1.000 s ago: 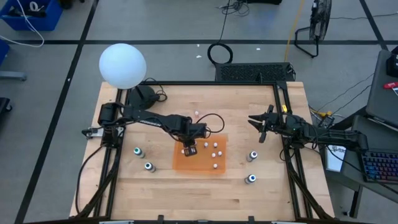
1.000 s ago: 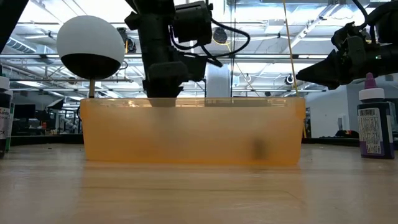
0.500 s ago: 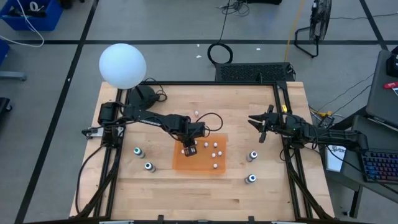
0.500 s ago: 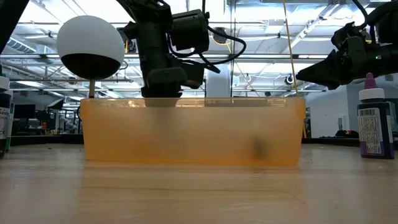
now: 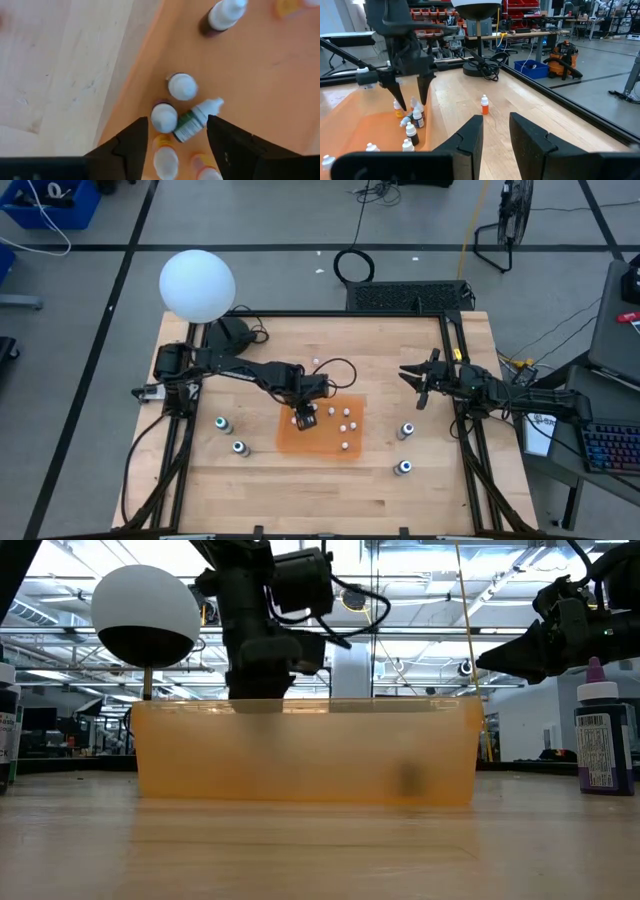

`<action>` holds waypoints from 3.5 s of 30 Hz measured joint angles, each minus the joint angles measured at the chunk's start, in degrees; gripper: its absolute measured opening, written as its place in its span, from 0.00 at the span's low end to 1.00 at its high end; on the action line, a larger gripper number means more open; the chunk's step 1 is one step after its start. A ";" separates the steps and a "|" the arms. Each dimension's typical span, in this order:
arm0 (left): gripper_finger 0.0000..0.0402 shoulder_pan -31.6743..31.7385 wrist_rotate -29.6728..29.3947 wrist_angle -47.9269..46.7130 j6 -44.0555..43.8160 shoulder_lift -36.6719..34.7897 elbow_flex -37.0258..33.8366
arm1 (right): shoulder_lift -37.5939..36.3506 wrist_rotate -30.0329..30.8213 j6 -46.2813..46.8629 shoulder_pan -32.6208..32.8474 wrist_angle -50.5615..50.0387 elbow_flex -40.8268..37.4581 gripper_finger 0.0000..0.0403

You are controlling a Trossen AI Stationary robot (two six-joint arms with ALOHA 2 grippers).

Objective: Pick & Place food coloring
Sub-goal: Put the orange food coloring bottle into the orange bin

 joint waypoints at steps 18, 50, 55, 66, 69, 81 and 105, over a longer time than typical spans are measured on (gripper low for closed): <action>0.52 10.56 -10.45 1.55 10.22 -9.00 0.76 | -0.02 0.00 0.00 0.02 0.00 0.04 0.21; 0.52 18.53 -6.88 10.65 18.67 7.44 5.05 | -0.02 0.00 0.00 0.00 -0.04 -0.02 0.21; 0.52 18.53 -7.00 10.25 18.89 7.42 5.03 | -0.01 -0.01 -0.01 0.00 -0.04 -0.02 0.21; 0.37 18.58 -6.76 10.24 19.54 7.44 5.03 | 0.00 0.00 0.00 0.00 -0.04 0.00 0.21; 0.25 18.58 -6.75 10.54 19.55 7.44 5.03 | -0.02 0.00 0.00 0.00 -0.04 0.00 0.21; 0.13 14.38 -7.58 1.31 20.15 3.31 8.57 | 0.00 0.00 -0.02 0.00 -0.07 0.00 0.21; 0.13 -6.80 -8.39 0.57 9.36 1.72 8.90 | 0.00 -0.01 0.00 0.02 0.11 0.04 0.21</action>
